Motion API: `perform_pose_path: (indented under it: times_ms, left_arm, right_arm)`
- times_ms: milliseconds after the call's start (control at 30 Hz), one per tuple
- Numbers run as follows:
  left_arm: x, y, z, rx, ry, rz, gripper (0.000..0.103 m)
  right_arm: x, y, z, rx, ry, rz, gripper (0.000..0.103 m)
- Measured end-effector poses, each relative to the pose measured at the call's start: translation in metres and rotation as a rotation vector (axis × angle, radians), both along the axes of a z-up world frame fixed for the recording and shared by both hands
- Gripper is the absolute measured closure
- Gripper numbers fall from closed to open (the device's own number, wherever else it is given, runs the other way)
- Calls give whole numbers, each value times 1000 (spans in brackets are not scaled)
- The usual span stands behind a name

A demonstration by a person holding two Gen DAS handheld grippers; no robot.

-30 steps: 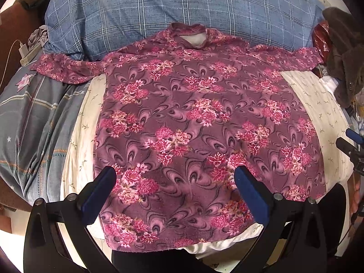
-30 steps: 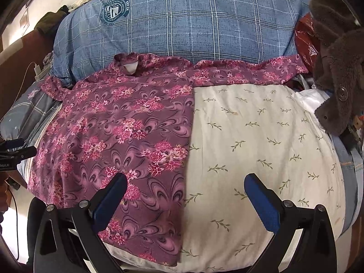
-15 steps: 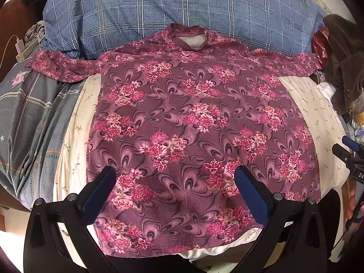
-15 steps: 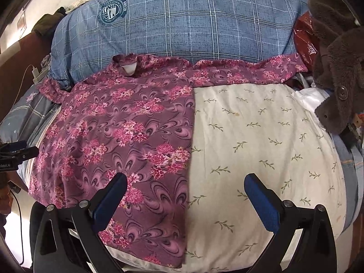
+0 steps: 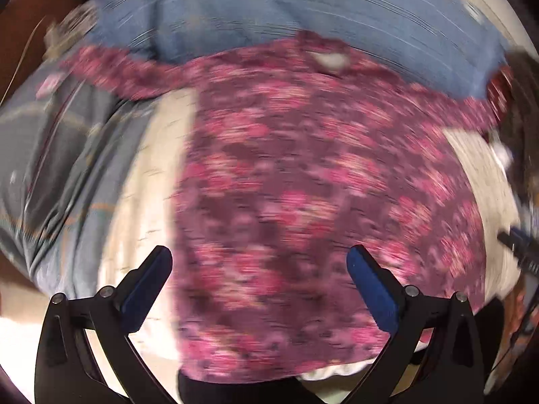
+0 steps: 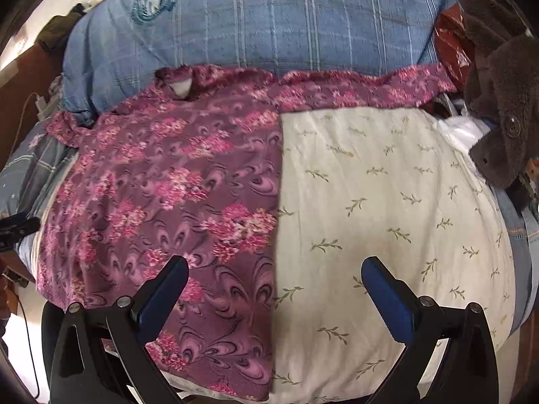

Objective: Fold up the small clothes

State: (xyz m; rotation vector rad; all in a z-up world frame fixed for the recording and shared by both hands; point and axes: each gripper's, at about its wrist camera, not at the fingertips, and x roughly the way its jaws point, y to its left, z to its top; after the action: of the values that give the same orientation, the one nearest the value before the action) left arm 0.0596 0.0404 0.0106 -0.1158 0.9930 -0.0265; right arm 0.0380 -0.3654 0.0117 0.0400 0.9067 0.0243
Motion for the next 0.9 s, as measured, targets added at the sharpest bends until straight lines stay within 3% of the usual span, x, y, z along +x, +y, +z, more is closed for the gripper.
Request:
perform_pose_path:
  times_ms: [67,133,200,300,433,533,567,600,633,667,700,767,900]
  left_arm:
    - [1,35,-6,-13,31,75,0]
    - [1,59,-15,-14,73,129,0]
    - [-2,79,-24,-23,103,167,0]
    - [-7,96,-40,-78,156,208,0]
    - [-8,86,-67,-179,248,173,0]
    - [-10,64,-83,-203,297,114,0]
    - [-10,57,-83,-179,291,109,0]
    - [-13,51,-80,-153,265,99,3]
    - [-13,47,-75,-157,257,101,9]
    - [-15,47,-71,-157,245,110,26]
    - [-16,47,-64,-147,234,112,58]
    - [-15,48,-54,-193,255,98,99]
    - [-41,59,-20,-272,195,107,100]
  right_arm:
    - [4,-5,-9,27,23,-8,2]
    - [6,-8,-18,71,37,-2,9]
    - [8,-7,-28,108,63,13,17]
    - [7,2,-39,110,74,37,19]
    - [-3,18,-41,145,54,115,24]
    - [-11,22,-44,143,38,137,37]
    - [-12,21,-44,134,31,137,54]
    - [-12,19,-45,131,30,138,82]
    - [-10,14,-46,140,39,133,94]
    - [-8,10,-46,166,48,135,97]
    - [-8,7,-46,187,53,138,97]
    - [-9,3,-40,224,50,154,98]
    - [-30,-14,2,394,-38,167,99]
